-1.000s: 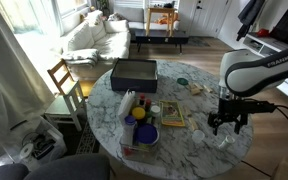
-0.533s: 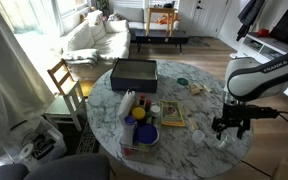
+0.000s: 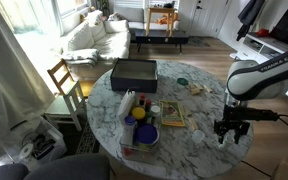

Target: Put the bottle inside the measuring cup then put it inside the container

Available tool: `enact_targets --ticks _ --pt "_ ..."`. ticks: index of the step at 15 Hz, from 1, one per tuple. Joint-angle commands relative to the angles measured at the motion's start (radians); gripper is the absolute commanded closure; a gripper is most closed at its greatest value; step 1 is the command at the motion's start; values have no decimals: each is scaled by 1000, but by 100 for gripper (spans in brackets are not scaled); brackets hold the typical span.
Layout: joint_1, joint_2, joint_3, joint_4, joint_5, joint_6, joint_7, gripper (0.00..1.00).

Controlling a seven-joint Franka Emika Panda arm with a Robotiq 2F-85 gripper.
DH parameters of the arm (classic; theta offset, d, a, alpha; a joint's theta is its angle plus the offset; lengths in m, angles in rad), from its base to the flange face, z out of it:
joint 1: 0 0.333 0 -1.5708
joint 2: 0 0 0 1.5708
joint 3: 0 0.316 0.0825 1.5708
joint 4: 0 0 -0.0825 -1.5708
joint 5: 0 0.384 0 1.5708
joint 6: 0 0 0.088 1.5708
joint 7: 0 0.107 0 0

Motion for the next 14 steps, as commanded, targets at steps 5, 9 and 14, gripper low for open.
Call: enact_targets --ticks 5,9,14 --pt "-4 5 -9 3 12 2 -20 74" --pt "7 -30 -5 12 -10 -28 5 88" --pt "24 -116 3 26 -71 -92 29 88"
